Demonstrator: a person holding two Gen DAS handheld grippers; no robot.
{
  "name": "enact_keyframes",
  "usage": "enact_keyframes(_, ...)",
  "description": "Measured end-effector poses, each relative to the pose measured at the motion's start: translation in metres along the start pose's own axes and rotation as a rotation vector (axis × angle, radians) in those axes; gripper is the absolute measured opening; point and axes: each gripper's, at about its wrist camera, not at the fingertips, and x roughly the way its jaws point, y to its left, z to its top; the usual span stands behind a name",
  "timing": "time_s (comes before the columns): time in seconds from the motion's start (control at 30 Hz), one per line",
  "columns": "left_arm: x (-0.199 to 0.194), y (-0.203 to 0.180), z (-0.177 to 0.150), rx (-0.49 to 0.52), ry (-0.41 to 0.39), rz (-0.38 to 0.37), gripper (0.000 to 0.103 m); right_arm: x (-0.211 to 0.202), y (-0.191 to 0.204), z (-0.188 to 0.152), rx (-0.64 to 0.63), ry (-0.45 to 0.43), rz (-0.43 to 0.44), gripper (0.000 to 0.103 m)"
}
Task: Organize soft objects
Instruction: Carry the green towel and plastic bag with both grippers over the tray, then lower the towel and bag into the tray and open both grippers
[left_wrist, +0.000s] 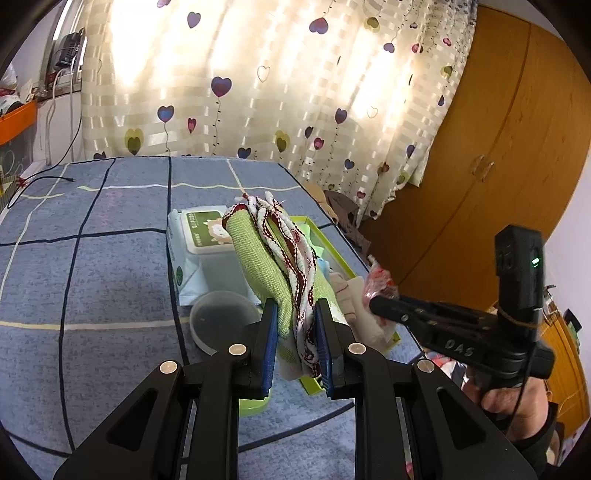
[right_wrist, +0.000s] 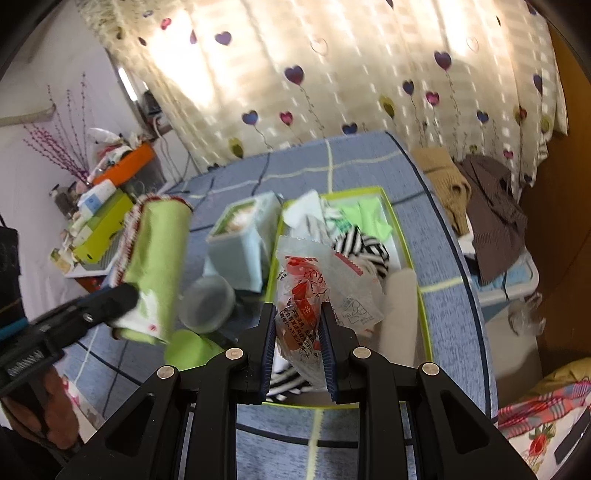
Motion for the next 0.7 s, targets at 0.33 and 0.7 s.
enact_keyframes(0.33,0.016,-0.009,0.001,0.022,0.035,-0.001,0.020,0.033,-0.020,-0.026,0.026,0.105,-0.032,0.022)
enact_keyframes(0.7,0.036,-0.018,-0.001,0.040,0.079,-0.010,0.020,0.037,-0.028,-0.033,0.022,0.124,-0.011,0.024)
